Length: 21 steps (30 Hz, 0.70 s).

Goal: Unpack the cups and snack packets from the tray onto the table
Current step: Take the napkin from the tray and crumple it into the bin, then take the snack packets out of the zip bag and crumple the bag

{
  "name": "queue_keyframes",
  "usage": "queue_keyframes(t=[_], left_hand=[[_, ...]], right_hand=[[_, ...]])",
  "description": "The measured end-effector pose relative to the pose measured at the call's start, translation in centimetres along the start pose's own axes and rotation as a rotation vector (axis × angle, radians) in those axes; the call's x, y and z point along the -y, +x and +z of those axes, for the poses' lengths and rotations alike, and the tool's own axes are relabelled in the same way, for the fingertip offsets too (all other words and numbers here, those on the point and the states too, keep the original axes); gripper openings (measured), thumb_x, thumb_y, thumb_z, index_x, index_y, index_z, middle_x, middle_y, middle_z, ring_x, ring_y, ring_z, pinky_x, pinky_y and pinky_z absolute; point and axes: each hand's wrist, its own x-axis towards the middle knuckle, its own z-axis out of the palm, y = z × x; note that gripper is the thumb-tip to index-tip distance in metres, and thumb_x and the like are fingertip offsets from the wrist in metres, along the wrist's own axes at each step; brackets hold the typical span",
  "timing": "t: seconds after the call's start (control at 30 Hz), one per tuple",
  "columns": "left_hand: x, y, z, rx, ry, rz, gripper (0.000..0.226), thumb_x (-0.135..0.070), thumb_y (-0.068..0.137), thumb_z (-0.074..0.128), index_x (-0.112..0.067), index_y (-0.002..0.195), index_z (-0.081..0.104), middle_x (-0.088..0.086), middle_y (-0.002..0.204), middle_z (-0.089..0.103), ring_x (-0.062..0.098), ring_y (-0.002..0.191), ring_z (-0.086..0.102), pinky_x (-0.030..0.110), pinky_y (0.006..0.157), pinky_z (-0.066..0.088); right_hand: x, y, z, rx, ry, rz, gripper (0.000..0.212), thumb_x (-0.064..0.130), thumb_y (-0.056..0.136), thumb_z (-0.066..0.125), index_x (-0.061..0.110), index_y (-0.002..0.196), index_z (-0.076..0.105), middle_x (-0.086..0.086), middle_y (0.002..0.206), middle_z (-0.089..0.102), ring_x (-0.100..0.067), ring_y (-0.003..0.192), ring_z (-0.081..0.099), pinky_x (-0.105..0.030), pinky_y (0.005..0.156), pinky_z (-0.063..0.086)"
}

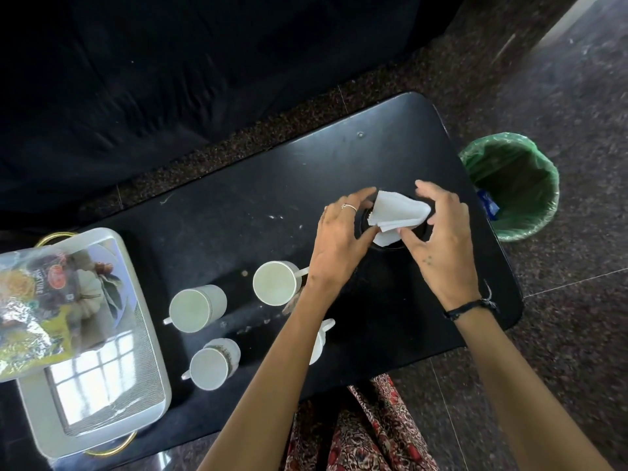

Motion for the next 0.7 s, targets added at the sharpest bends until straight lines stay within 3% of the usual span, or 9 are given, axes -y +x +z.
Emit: queue_keyframes(t=[0.07,0.17,0.3,0.37,0.43,0.53,0.7], left_hand=[[-0.3,-0.7,-0.3,-0.038,-0.045,-0.02,0.055,-0.012,0.082,0.066,-0.018,0.134,0.046,0.0,0.12,0.059,0.014,0.115,0.049,0.027,0.104,0.035],[-0.8,-2.2,-1.1,-0.149,-0.104,-0.008,0.041,-0.013,0.087,0.058,-0.021,0.126,0.053,-0.006,0.117,0.059,0.005,0.112,0.048,0.012,0.097,0.033],[-1.3,-4.5,-2.8,-0.302,-0.168,-0.036,0.026,-0.012,0.087,0.05,-0.027,0.106,0.061,-0.021,0.095,0.058,0.0,0.094,0.051,0.02,0.083,0.042],[-0.8,-5.6,-4.0,-0.363,-0.224,-0.074,0.025,-0.013,0.087,0.049,-0.026,0.105,0.061,-0.025,0.089,0.057,0.001,0.091,0.053,0.015,0.08,0.042],[0.0,-6.8,-5.7,-0.419,-0.29,-0.112,0.026,-0.014,0.088,0.049,-0.031,0.105,0.06,-0.025,0.092,0.059,0.001,0.093,0.055,0.008,0.079,0.04],[2.0,-8.8,-8.9,-0.494,-0.316,-0.16,0.025,-0.014,0.091,0.047,-0.032,0.105,0.059,-0.015,0.098,0.065,0.007,0.098,0.059,0.016,0.082,0.046],[7.6,-12.8,-15.6,-0.652,-0.387,-0.278,0.022,-0.016,0.093,0.047,-0.028,0.107,0.059,-0.013,0.108,0.064,0.004,0.103,0.059,0.015,0.086,0.046]], right_hand=[[0.9,-0.5,-0.1,-0.023,-0.039,-0.081,0.06,0.005,0.075,0.071,0.015,0.128,0.047,-0.006,0.121,0.054,-0.018,0.098,0.044,-0.044,0.081,0.049],[2.9,-1.5,0.1,-0.067,-0.111,-0.228,0.052,0.002,0.077,0.069,0.015,0.123,0.049,-0.007,0.117,0.056,-0.016,0.096,0.045,-0.039,0.079,0.05],[6.4,-2.9,1.6,-0.016,-0.072,-0.292,0.041,-0.003,0.08,0.061,0.013,0.118,0.058,-0.003,0.114,0.061,-0.015,0.101,0.049,-0.039,0.083,0.052],[8.4,-3.6,2.9,0.006,-0.037,-0.307,0.04,-0.005,0.08,0.059,0.012,0.117,0.059,-0.003,0.113,0.06,-0.013,0.1,0.051,-0.035,0.082,0.053],[10.5,-4.4,4.3,0.009,-0.013,-0.343,0.04,-0.007,0.079,0.06,0.01,0.116,0.059,-0.004,0.112,0.061,-0.012,0.095,0.053,-0.03,0.081,0.053],[13.8,-5.6,7.1,0.061,0.051,-0.365,0.039,-0.007,0.08,0.061,0.008,0.115,0.059,-0.004,0.11,0.061,-0.007,0.088,0.051,-0.02,0.081,0.049],[20.2,-8.0,13.9,0.289,0.177,-0.348,0.039,0.003,0.086,0.058,0.014,0.123,0.054,0.001,0.111,0.059,-0.009,0.086,0.058,-0.019,0.079,0.05]])
